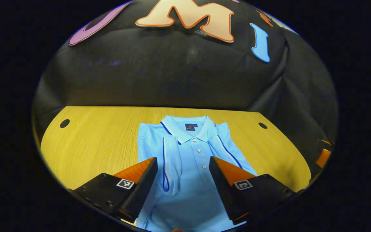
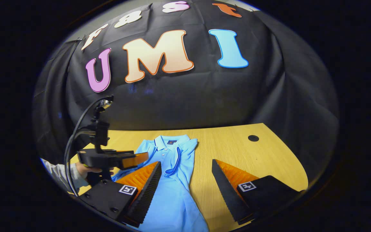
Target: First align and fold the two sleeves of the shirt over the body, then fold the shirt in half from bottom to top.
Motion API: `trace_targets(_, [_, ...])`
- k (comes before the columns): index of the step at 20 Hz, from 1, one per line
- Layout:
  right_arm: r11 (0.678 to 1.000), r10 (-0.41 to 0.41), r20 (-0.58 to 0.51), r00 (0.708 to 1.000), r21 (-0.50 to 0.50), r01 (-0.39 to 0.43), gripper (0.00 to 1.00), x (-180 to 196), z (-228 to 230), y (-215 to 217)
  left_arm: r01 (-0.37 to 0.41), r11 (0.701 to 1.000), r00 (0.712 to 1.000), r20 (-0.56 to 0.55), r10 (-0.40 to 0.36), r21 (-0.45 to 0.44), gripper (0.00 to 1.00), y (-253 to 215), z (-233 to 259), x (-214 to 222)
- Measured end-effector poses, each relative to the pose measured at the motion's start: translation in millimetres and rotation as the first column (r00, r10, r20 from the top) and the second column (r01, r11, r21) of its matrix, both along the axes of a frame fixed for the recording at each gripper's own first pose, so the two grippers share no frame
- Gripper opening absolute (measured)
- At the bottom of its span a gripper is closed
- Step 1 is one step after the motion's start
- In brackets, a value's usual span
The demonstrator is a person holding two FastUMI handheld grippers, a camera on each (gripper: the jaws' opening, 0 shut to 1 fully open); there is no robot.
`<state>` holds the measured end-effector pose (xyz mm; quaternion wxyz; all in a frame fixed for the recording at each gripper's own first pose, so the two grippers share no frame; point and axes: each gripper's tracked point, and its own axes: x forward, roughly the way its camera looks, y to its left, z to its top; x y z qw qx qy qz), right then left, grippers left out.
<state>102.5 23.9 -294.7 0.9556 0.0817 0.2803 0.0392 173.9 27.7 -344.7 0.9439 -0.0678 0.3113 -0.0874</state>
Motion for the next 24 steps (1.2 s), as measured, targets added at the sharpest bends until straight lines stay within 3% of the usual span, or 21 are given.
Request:
trace_targets(1, [1.000,0.011,0.005,1.000,-0.002,-0.010,0.94,-10.4,1.1,1.1,0.005,1.000,1.000,0.013,-0.005,0.003,0.95,-0.4,11.8,-17.5])
trace_targets(2, [1.000,0.019,0.002,1.000,-0.003,-0.019,0.98,-21.1,1.8,0.6,0.005,1.000,0.999,0.034,-0.005,0.010,0.95,0.4,25.7,-35.3])
trace_targets(7, [1.000,0.028,-0.008,1.000,-0.014,-0.028,0.98,-85.2,9.1,-5.8,0.015,0.997,0.996,0.089,-0.022,0.081,0.96,10.1,62.3,-132.7])
trace_targets(8, [0.999,0.033,-0.020,0.999,-0.014,-0.033,0.93,-98.5,7.7,-5.9,0.016,0.995,0.995,0.092,-0.025,0.099,0.96,12.9,62.4,-150.6])
trace_targets(9, [0.999,0.037,-0.032,0.999,-0.015,-0.037,0.98,-111.8,5.4,-6.2,0.011,0.993,0.996,0.088,-0.022,0.115,0.96,16.8,60.4,-168.3])
trace_targets(14, [0.996,0.068,-0.094,0.993,-0.055,-0.073,0.98,-175.0,-16.2,-4.2,-0.033,0.993,0.999,0.003,0.033,0.117,0.96,33.8,34.2,-255.3])
trace_targets(17, [0.992,0.077,-0.142,0.987,-0.086,-0.090,0.98,-205.6,-37.1,-6.0,-0.068,0.990,0.997,-0.036,0.073,0.127,0.96,44.5,17.0,-283.7])
trace_targets(18, [0.991,0.079,-0.164,0.983,-0.093,-0.095,0.93,-214.8,-45.5,-6.3,-0.077,0.989,0.995,-0.047,0.084,0.128,0.96,47.1,12.3,-291.9])
trace_targets(19, [0.990,0.079,-0.184,0.980,-0.101,-0.098,0.98,-223.9,-54.8,-7.9,-0.086,0.987,0.994,-0.058,0.095,0.132,0.96,50.0,5.6,-300.3])
trace_targets(20, [0.989,0.074,-0.203,0.976,-0.111,-0.098,0.94,-230.4,-64.3,-10.3,-0.094,0.986,0.993,-0.064,0.104,0.141,0.96,52.3,0.4,-307.3])
trace_targets(21, [0.988,0.068,-0.227,0.972,-0.117,-0.096,0.98,-237.3,-74.4,-12.3,-0.097,0.984,0.991,-0.073,0.110,0.152,0.96,54.3,-6.3,-313.9])
trace_targets(23, [0.988,0.051,-0.270,0.961,-0.129,-0.089,0.98,-248.4,-91.2,-16.7,-0.093,0.981,0.988,-0.106,0.112,0.173,0.96,55.3,-21.0,-327.7])
trace_targets(24, [0.987,0.043,-0.300,0.953,-0.138,-0.087,0.94,-253.9,-99.5,-20.2,-0.088,0.980,0.986,-0.124,0.111,0.177,0.96,54.2,-27.1,-332.8])
